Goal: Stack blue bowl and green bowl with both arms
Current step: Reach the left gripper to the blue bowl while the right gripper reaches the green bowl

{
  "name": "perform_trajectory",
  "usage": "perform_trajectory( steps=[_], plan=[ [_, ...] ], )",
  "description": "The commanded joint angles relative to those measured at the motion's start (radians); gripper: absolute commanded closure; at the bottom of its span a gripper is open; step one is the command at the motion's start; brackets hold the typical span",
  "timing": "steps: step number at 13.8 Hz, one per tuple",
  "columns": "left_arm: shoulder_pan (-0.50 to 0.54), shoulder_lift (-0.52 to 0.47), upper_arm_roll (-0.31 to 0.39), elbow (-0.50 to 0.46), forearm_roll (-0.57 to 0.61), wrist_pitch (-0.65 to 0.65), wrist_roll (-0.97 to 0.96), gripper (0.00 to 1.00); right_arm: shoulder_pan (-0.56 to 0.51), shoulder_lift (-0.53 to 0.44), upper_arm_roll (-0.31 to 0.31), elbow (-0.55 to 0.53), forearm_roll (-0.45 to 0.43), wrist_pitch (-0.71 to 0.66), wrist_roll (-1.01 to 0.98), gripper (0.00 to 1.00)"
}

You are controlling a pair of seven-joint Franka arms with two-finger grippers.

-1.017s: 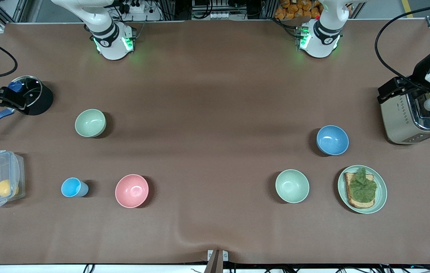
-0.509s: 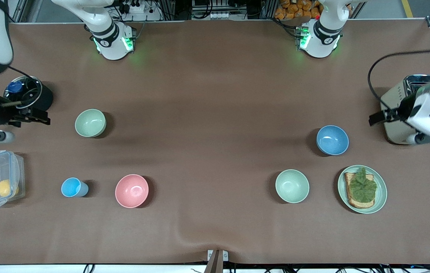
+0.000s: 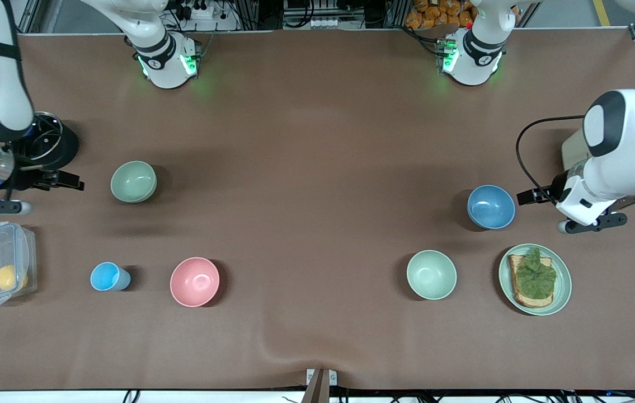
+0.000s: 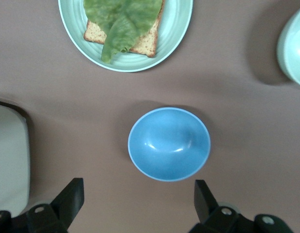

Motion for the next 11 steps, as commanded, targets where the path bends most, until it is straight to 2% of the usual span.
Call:
perform_trajectory(
  steps=[1,4,7,10,11],
  plan=[
    [0.020,-0.012,-0.005,-0.102,0.022,0.113,0.017,0.00,-0.001,-0.077,0.009,-0.156,0.017,0.095,-0.045,0.00],
    [0.029,0.041,-0.005,-0.168,0.022,0.240,0.015,0.00,-0.020,-0.072,0.009,-0.265,0.019,0.229,-0.110,0.02],
    [0.035,0.095,-0.005,-0.174,0.065,0.283,0.015,0.00,-0.023,-0.054,0.008,-0.357,0.019,0.375,-0.111,0.06],
    [0.070,0.135,-0.006,-0.174,0.076,0.311,0.015,0.00,-0.042,-0.002,0.008,-0.382,0.019,0.455,-0.149,0.10],
    [0.072,0.146,-0.006,-0.174,0.076,0.319,0.015,0.00,-0.055,0.017,0.009,-0.383,0.019,0.481,-0.169,0.15]
  ],
)
